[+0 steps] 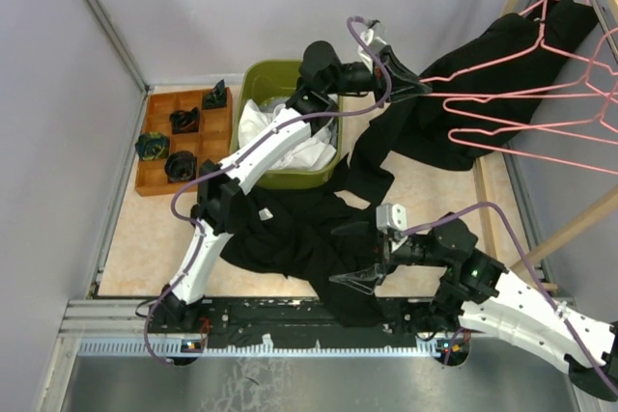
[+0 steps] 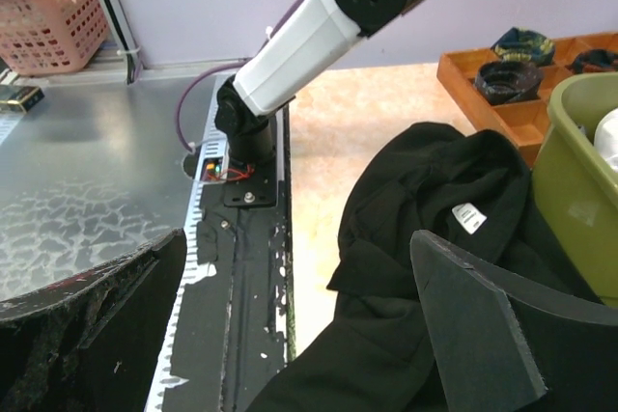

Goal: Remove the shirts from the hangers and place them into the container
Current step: Place the hanger at the clothesline.

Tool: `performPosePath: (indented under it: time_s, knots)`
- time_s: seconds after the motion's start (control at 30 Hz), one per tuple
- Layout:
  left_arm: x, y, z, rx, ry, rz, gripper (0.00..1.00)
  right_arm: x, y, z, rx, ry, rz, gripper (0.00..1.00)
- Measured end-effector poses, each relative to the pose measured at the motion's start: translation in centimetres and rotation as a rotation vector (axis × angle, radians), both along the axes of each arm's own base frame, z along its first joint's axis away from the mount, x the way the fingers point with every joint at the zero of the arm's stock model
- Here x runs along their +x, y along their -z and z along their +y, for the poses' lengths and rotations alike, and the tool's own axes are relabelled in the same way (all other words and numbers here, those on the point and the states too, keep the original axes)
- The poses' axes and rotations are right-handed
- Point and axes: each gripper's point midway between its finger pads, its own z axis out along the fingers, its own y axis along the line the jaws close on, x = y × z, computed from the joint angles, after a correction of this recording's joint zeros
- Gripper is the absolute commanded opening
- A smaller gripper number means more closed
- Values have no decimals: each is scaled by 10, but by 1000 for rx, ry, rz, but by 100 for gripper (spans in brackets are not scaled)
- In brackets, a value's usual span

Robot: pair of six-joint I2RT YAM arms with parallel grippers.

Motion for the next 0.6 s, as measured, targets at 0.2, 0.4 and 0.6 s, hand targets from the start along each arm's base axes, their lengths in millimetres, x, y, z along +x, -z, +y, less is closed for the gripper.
performPosePath:
  time_s: [0.2, 0.4, 0.6]
  knots:
    - [-3, -5, -17, -35, -37, -4, 0, 0, -10, -6, 35, 24, -12, 99]
    - [-5, -8, -29, -61, -73, -5, 0, 1, -4, -6, 16, 32, 1, 99]
    - [-7, -1, -43, -72, -97, -3, 0, 1, -3, -7, 10, 36, 9, 99]
